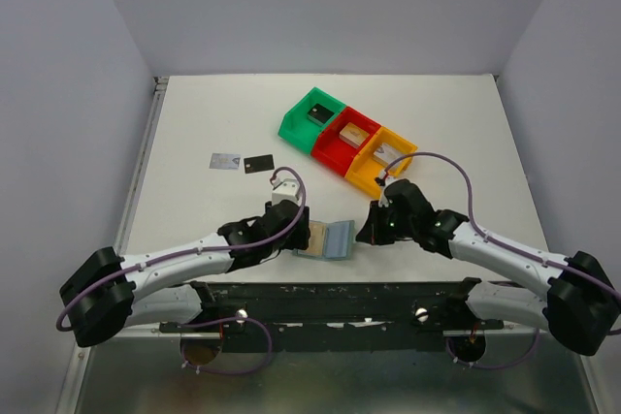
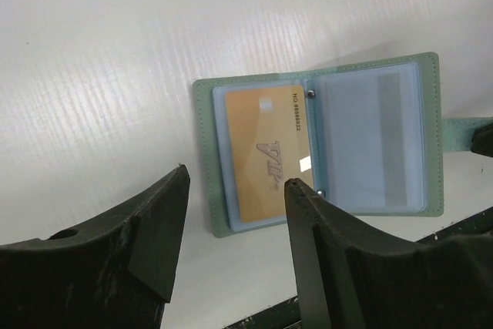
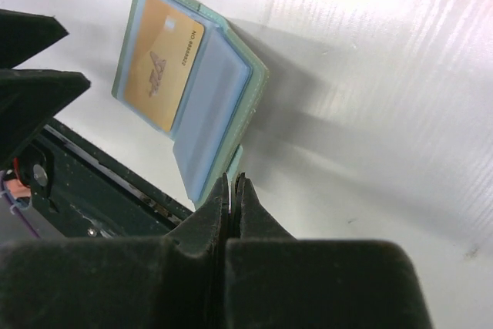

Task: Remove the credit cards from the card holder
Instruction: Remove the credit card from the card holder.

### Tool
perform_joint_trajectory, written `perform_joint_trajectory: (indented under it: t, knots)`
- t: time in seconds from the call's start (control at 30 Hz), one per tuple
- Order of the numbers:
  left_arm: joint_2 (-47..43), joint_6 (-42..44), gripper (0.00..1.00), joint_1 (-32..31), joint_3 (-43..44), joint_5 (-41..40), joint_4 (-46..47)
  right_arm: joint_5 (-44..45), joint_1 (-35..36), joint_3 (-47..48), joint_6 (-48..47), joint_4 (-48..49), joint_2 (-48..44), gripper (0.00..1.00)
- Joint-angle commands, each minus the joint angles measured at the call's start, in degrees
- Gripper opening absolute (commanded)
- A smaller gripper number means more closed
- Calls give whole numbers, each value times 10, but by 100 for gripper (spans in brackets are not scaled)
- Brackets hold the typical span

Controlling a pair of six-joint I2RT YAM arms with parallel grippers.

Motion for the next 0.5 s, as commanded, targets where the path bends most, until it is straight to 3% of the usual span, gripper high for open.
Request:
perform_joint_trajectory:
  t: [0.0, 0.07, 0.13, 0.27, 0.33, 0.47]
  knots:
    - [-34, -21, 65, 10, -15, -33, -24, 40, -4, 31, -20, -39, 13, 0]
    - [-44, -21, 65, 14, -22, -32, -25, 50, -4, 43, -23, -60, 22, 1]
    - [-52, -22, 65, 19, -26, -30, -25, 62, -4, 53, -23, -80, 30, 8]
    - [-75, -13, 64, 25, -28, -20, -16, 92, -4, 72, -23, -123, 24, 49]
    - [-83, -6, 63, 27, -26, -10, -9, 123, -4, 88, -24, -152, 15, 60]
    - [-95, 3, 62, 34, -24, 16, 10, 136, -4, 117, -36, -183, -9, 63]
